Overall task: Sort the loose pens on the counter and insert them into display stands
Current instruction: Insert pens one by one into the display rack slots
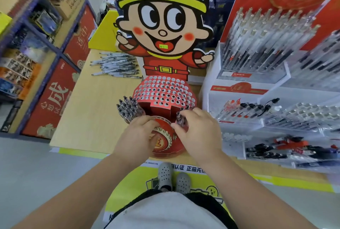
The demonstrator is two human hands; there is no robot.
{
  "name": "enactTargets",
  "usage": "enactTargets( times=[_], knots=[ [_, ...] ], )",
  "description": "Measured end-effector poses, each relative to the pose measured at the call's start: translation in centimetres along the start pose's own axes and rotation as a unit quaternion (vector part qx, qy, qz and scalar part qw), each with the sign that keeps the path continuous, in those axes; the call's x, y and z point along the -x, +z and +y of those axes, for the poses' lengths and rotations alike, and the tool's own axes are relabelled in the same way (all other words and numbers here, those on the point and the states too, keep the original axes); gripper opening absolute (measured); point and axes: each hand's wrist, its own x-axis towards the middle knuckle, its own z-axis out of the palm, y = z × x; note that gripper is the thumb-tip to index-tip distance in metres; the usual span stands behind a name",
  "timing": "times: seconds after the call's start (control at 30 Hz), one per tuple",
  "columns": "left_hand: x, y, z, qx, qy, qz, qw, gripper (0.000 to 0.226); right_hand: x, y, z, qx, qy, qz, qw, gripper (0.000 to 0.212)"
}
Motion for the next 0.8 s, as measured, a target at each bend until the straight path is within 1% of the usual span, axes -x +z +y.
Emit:
enactTargets(
  times=[0.03, 0.13, 0.17, 0.27, 0.33, 0.4, 0.5, 0.6, 0.7, 0.8],
  knots=[
    [0.3, -0.4, 0.3, 0.000, -0.005, 0.003, 1.000, 0.032, 0.0, -0.3, 0.0, -0.020, 0.004, 0.007, 1.000, 0.033],
    [1.4, -2.0, 0.5, 0.014, -0.025, 0.049, 0.998, 0.025, -0.4, -1.5, -0.4, -0.075, 0.003, 0.009, 0.997, 0.032],
    [1.9, -2.7, 0.4, 0.018, -0.031, 0.058, 0.998, 0.024, -0.6, -1.9, -0.7, -0.091, -0.002, 0.001, 0.996, 0.031],
    [3.2, -5.3, -0.9, 0.016, -0.044, 0.079, 0.996, 0.030, -1.4, -2.8, -2.4, -0.122, -0.016, -0.039, 0.992, 0.033],
    [3.8, -7.1, -2.8, 0.002, -0.066, 0.093, 0.993, 0.027, -2.2, -3.2, -3.9, -0.126, -0.035, -0.056, 0.990, 0.038],
    [4.0, -8.8, -5.3, -0.031, -0.100, 0.089, 0.991, 0.023, -3.4, -3.5, -5.6, -0.118, -0.061, -0.068, 0.989, 0.044],
    [3.4, -11.3, -9.5, -0.074, -0.143, 0.059, 0.985, 0.033, -5.4, -3.3, -9.2, -0.100, -0.089, -0.081, 0.988, 0.049],
    [1.7, -13.4, -14.3, -0.106, -0.160, 0.025, 0.981, 0.044, -7.8, -1.8, -13.3, -0.049, -0.101, -0.108, 0.988, 0.053],
    [-0.1, -14.5, -20.0, -0.117, -0.147, 0.017, 0.982, 0.048, -10.2, 0.8, -17.0, 0.020, -0.079, -0.157, 0.984, 0.057],
    [-2.2, -15.5, -25.4, -0.093, -0.117, 0.008, 0.989, 0.049, -12.2, 3.8, -20.3, 0.067, -0.027, -0.160, 0.985, 0.059]
  ],
)
